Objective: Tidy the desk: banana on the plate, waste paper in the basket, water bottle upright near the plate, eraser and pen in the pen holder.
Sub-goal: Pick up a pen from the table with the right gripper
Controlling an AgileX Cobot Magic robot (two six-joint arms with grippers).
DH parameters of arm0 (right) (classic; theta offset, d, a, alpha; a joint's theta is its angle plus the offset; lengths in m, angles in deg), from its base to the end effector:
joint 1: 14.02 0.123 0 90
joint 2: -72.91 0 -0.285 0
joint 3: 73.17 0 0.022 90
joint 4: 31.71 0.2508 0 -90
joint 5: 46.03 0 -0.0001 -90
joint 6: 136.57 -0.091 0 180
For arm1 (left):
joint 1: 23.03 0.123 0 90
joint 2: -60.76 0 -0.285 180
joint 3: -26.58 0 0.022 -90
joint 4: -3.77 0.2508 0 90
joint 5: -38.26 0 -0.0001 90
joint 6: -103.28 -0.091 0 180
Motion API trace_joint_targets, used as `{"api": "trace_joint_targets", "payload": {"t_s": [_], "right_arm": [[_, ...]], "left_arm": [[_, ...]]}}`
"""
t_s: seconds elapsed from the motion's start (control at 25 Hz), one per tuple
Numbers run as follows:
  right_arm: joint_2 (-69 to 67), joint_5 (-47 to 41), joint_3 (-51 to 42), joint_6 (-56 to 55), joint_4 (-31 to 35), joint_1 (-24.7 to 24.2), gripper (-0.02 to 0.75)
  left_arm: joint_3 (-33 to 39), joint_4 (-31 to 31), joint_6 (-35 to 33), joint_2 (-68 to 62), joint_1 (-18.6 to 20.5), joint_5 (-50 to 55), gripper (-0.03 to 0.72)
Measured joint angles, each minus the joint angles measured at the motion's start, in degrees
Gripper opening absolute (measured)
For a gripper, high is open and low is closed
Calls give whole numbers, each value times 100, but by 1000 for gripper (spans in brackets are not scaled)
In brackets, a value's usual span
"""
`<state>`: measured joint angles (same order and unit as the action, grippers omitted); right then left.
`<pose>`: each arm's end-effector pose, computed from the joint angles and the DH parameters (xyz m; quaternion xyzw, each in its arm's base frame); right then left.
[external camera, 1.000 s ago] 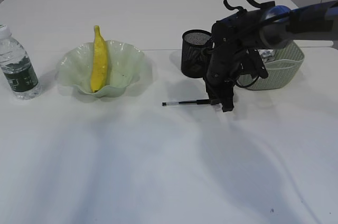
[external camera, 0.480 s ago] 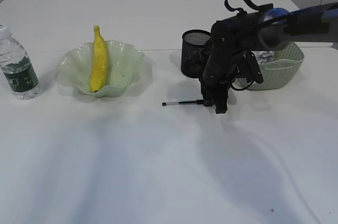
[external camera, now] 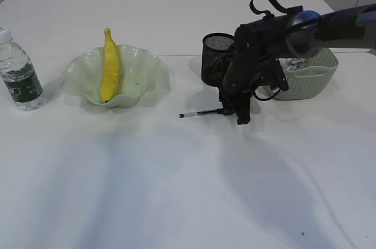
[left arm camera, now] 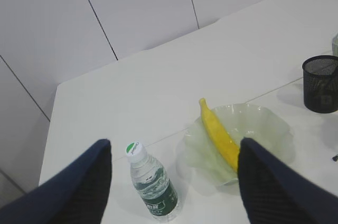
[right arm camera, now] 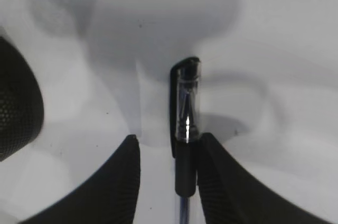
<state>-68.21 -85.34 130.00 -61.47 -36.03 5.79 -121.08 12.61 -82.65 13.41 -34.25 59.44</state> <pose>0.4614 0.1616 0.1200 0.6448 0.7379 0.1610 0.1172 0.1373 -0.0221 0.3823 0.1518 0.7544 0.0379 0.6375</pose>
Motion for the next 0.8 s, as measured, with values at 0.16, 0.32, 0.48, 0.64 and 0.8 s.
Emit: {"api": "trace_joint_targets", "payload": {"t_s": [0.16,0.32,0.48,0.64,0.8], "right_arm": [[0,10,0,82,9,0,284],[0,-118,0,82,70,0,284],[0,-348,20,92,144,0,284],[0,-527,46,87,192,0,284],[0,-610,46,111,229,0,284]], "left_arm": [[0,0,0,0,0,0,528],[0,0,0,0,0,0,528],[0,-14,0,0,0,0,528],[0,-13,0,0,0,4,528],[0,-13,0,0,0,4,528]]}}
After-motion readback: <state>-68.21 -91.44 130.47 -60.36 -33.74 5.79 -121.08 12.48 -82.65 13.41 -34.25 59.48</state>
